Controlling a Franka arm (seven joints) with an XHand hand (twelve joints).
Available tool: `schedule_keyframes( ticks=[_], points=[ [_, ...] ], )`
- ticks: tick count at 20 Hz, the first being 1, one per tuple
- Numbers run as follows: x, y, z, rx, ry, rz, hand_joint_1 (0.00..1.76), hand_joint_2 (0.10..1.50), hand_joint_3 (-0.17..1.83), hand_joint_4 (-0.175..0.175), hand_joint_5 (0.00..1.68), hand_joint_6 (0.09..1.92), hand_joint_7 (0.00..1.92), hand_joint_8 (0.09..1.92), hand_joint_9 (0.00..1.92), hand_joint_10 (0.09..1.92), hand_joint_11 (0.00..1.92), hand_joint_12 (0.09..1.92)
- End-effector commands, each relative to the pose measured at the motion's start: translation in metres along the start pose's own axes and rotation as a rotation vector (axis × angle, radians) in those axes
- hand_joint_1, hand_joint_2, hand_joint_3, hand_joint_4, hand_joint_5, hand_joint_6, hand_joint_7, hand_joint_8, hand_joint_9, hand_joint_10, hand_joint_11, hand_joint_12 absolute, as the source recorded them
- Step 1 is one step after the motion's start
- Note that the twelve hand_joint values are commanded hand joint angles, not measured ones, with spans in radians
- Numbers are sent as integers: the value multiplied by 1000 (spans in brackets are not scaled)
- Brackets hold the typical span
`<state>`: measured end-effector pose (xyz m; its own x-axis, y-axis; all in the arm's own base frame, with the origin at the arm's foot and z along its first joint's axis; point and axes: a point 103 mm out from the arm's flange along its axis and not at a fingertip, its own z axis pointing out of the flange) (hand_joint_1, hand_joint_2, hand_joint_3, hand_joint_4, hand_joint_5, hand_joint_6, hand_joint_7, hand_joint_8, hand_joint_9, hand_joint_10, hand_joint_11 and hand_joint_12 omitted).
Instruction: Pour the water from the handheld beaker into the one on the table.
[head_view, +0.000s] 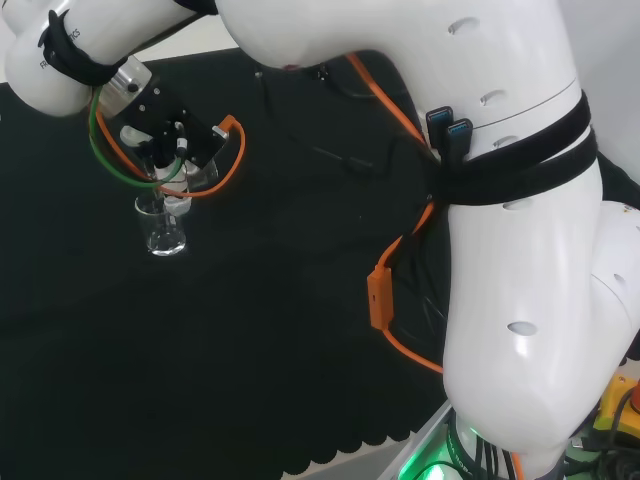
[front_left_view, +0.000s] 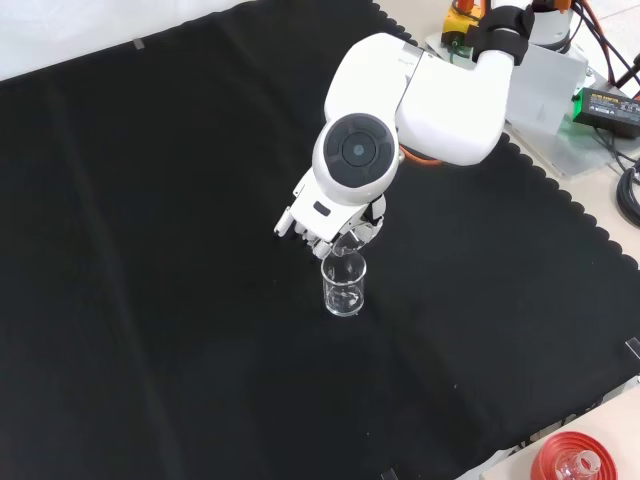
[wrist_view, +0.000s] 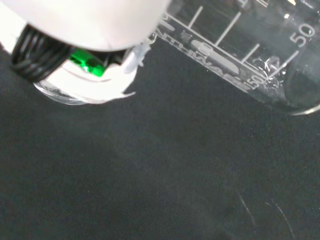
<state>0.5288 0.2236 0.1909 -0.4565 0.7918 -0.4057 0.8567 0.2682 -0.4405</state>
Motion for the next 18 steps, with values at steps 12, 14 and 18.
schedule_keyframes(
  ticks=[12,14,18],
  points=[
    [-24,-3,0,-19,276,-58,1314,480,862,28,1353,583,1683,87,1203,407,677,1173],
    [-28,-4,0,-44,314,-61,1314,481,862,28,1353,583,1683,87,1203,407,678,1173],
    [-34,-6,0,-87,369,-61,1314,481,861,30,1353,583,1683,87,1204,406,682,1173]
  ],
)
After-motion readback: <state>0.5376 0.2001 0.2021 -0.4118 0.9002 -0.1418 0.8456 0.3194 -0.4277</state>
